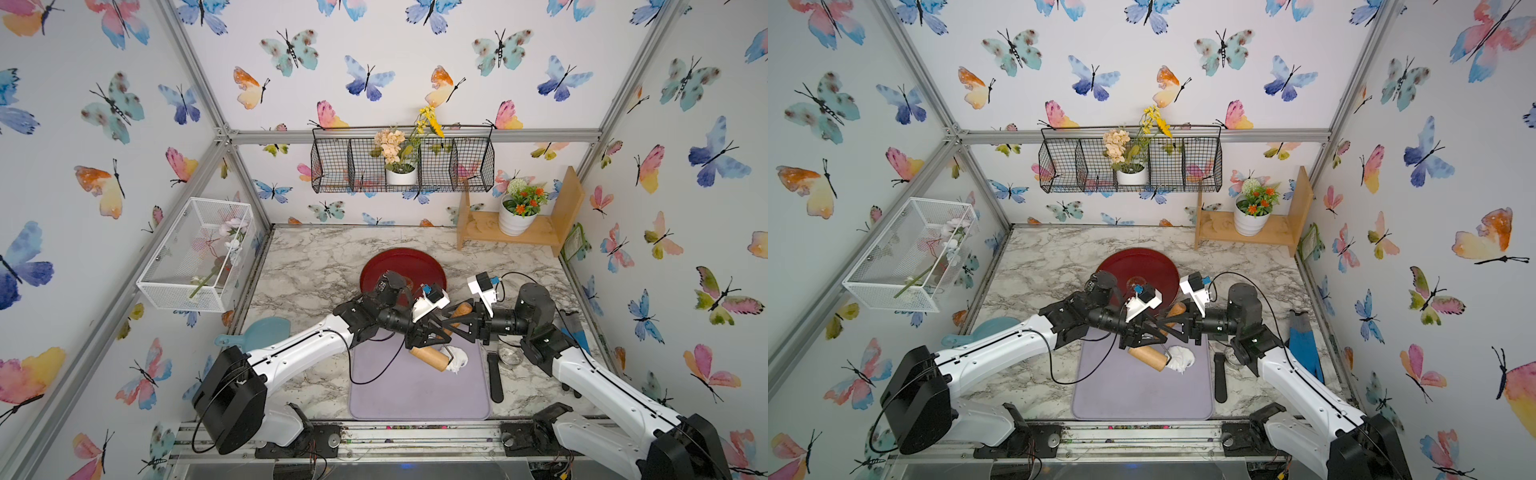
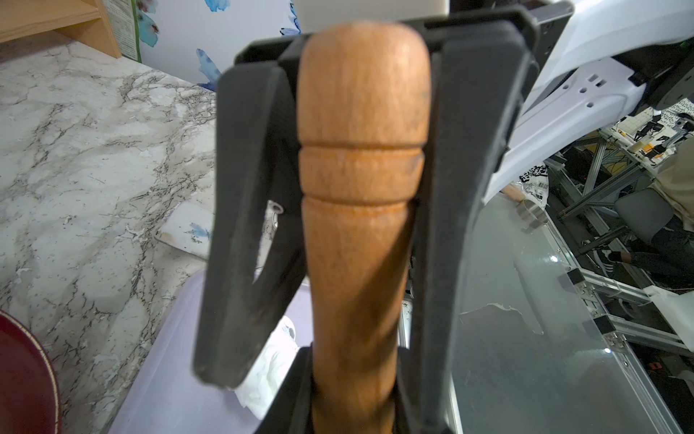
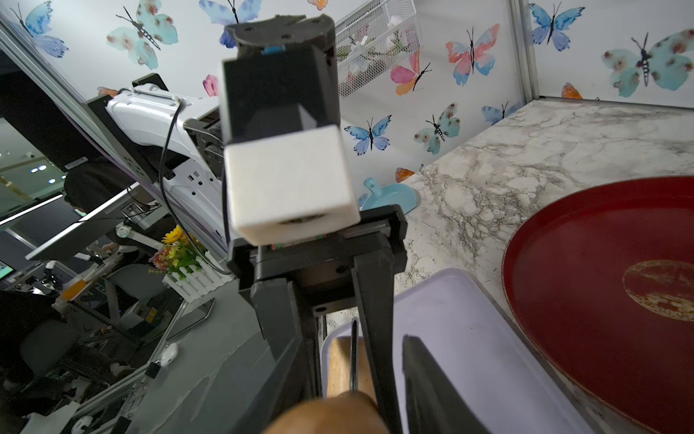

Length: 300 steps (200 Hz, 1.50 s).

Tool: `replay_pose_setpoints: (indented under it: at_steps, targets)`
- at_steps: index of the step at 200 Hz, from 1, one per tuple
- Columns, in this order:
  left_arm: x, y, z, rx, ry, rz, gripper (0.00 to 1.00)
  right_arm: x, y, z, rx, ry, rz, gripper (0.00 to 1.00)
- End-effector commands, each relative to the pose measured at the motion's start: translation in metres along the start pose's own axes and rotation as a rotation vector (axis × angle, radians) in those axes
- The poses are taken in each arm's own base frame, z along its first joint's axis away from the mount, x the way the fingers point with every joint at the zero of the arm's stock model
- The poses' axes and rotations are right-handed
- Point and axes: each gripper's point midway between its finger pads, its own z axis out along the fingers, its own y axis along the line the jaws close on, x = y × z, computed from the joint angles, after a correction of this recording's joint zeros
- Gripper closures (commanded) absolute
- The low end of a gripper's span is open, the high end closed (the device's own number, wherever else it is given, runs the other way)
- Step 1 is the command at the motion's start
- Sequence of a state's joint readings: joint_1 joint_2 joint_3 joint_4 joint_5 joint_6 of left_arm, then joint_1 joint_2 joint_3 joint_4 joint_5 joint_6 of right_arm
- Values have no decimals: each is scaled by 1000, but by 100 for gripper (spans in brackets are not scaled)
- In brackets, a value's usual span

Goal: Roll out the dumpling wrappers from the dough
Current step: Pick up the rolling pin from the center of the board.

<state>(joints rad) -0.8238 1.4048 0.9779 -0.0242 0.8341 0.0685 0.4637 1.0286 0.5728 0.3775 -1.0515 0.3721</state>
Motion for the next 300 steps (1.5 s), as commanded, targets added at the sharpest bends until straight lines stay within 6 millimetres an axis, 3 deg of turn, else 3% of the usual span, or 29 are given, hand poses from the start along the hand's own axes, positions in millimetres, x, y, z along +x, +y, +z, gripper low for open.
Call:
replay_pose_setpoints:
  at_steps: [1, 31, 52, 81, 84, 91, 96, 115, 120, 159, 185, 214, 257, 300]
  targets:
    - [-18, -20, -8, 64, -45, 67, 100, -10, 6, 3, -13, -5, -37, 59]
    - [-18, -21, -8, 70, -46, 69, 100, -8, 8, 7, -27, 10, -36, 66]
    - [-18, -20, -9, 65, -46, 71, 100, -7, 6, 8, -24, 20, -23, 85]
    - [-19, -15, -10, 31, -52, 63, 100, -7, 3, 9, -4, 20, -15, 99]
    - [-19, -15, -9, 26, -52, 61, 93, -7, 2, 9, -2, 20, -15, 98]
    - [-20, -11, -10, 0, -58, 54, 63, -8, 1, 9, 5, 17, -16, 98]
    - [-20, -9, -10, -14, -62, 49, 48, -8, 0, 8, 15, 13, -16, 98]
    - [-21, -4, -14, -58, -88, 46, 14, -11, -9, 7, 75, -4, -16, 98]
    - [-21, -3, -16, -71, -97, 42, 0, -12, -12, 6, 98, -11, -15, 98]
    - [-18, 14, -41, -190, -166, -31, 1, -19, -40, -10, 331, -79, 0, 98]
    - [-4, 39, -62, -401, -210, -132, 1, -14, -60, -34, 521, -144, 21, 98]
    - [28, 70, -92, -662, -246, -282, 1, 4, -74, -61, 688, -191, 51, 98]
    - [75, 84, -117, -828, -308, -456, 1, 33, -84, -83, 800, -205, 77, 98]
    - [126, 97, -135, -990, -288, -638, 1, 43, -90, -99, 888, -216, 97, 98]
